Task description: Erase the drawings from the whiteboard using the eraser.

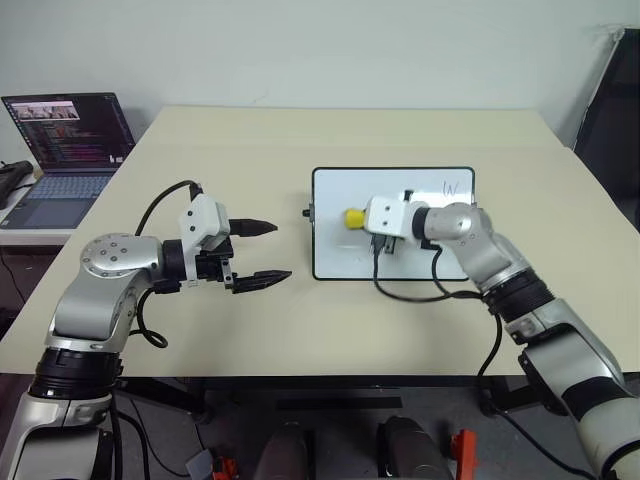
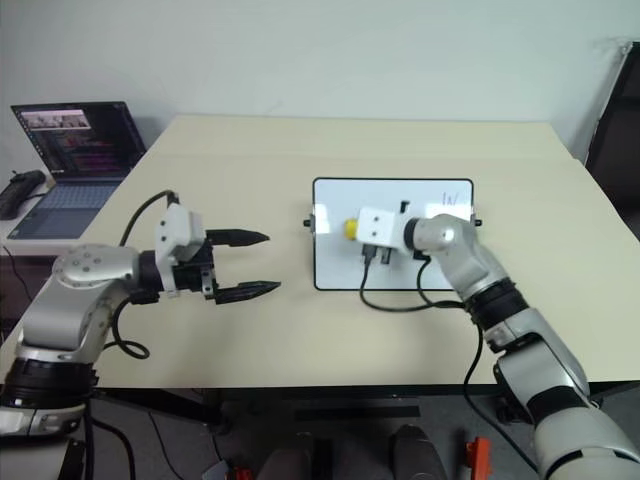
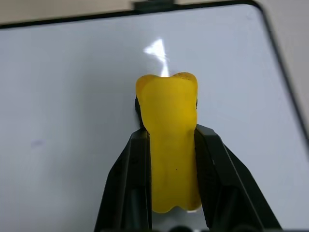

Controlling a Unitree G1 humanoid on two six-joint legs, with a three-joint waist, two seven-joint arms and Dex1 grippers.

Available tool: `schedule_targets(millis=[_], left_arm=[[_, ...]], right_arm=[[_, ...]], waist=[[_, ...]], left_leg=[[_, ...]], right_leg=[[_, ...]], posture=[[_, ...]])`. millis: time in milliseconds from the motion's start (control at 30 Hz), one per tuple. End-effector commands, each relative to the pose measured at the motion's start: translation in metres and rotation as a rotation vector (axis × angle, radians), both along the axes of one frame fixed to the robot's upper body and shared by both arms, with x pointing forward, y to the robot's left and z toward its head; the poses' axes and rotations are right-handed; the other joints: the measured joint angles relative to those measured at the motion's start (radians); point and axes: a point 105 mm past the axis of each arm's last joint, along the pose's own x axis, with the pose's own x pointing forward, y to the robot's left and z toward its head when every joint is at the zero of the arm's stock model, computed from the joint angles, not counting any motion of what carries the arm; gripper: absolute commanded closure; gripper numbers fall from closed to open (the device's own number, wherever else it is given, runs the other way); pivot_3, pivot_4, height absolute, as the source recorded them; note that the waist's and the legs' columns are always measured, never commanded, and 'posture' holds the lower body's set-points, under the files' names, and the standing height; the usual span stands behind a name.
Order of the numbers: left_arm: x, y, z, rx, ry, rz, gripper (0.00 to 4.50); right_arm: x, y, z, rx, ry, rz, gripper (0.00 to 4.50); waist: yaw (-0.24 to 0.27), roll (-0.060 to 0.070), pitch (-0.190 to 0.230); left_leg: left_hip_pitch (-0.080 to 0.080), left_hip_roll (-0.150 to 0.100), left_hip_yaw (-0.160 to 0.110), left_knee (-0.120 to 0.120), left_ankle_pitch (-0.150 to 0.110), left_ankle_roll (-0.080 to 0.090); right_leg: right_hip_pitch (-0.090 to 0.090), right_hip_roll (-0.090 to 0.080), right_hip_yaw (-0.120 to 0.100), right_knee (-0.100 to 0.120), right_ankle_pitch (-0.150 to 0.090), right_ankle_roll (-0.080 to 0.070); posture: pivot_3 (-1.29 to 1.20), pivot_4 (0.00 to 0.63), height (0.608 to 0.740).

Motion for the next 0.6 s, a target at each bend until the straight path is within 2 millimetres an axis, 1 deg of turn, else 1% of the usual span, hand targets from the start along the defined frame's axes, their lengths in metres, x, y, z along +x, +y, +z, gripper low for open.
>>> schedule_targets(millis=[33, 167, 233, 300, 400, 500, 567, 600], left_arm=[[0.001, -0.004, 0.011, 0.001, -0.051, -0.013, 0.00], [0.001, -0.004, 0.011, -0.002, -0.048, -0.014, 0.00], [0.001, -0.003, 0.010, -0.002, -0.045, -0.013, 0.00], [0.000, -0.004, 0.010, -0.002, -0.045, -0.015, 0.00], [0.000, -0.006, 0.011, -0.003, -0.043, -0.020, 0.00], [0.000, -0.006, 0.011, -0.003, -0.042, -0.024, 0.00], [0.001, -0.006, 0.011, -0.004, -0.040, -0.026, 0.00], [0.001, -0.007, 0.010, -0.003, -0.038, -0.028, 0.00]], right_arm=[[0.001, -0.017, -0.027, -0.054, 0.063, -0.060, 3.64], [-0.027, -0.012, -0.065, -0.127, 0.227, 0.023, 3.64], [-0.044, -0.014, -0.084, -0.173, 0.303, 0.053, 3.64], [-0.056, -0.015, -0.095, -0.195, 0.348, 0.072, 3.64], [-0.065, -0.016, -0.101, -0.189, 0.368, 0.072, 3.65], [-0.068, -0.021, -0.102, -0.191, 0.376, 0.061, 3.65], [-0.068, -0.024, -0.097, -0.179, 0.368, 0.054, 3.65], [-0.068, -0.022, -0.088, -0.139, 0.355, 0.061, 3.65]], waist=[[-0.001, 0.000, 0.000], [-0.001, -0.001, 0.000], [-0.003, -0.001, -0.001], [-0.004, -0.001, -0.001], [-0.004, -0.001, -0.001], [-0.001, -0.001, -0.001], [0.005, -0.001, -0.001], [0.008, -0.001, -0.001]], left_leg=[[0.000, 0.000, 0.000, 0.000, 0.000, 0.000], [0.000, 0.000, 0.000, -0.001, 0.000, 0.000], [0.000, 0.000, 0.000, -0.002, 0.000, 0.000], [0.000, 0.000, 0.000, -0.002, 0.000, 0.000], [0.000, 0.000, 0.000, -0.001, 0.000, 0.000], [0.000, 0.000, 0.000, -0.001, 0.000, 0.000], [-0.001, 0.000, -0.001, -0.002, 0.000, 0.000], [-0.001, 0.000, -0.001, -0.002, 0.000, 0.000]], right_leg=[[0.000, 0.000, 0.000, 0.000, 0.000, 0.001], [0.000, 0.000, 0.000, 0.000, 0.001, 0.002], [0.000, 0.000, 0.000, 0.000, 0.001, 0.002], [0.000, 0.000, 0.000, 0.000, 0.000, 0.002], [0.000, 0.000, -0.001, 0.000, -0.001, 0.000], [0.000, 0.000, 0.000, 0.000, -0.002, -0.002], [0.000, 0.000, -0.001, -0.002, -0.002, -0.002], [0.000, 0.000, -0.001, -0.002, -0.002, -0.002]], posture=[[0.00, 0.150, 0.740], [0.00, 0.150, 0.740], [0.00, 0.150, 0.740], [0.00, 0.150, 0.740], [0.00, 0.150, 0.740], [0.00, 0.150, 0.740], [0.00, 0.150, 0.740], [0.00, 0.150, 0.740]])
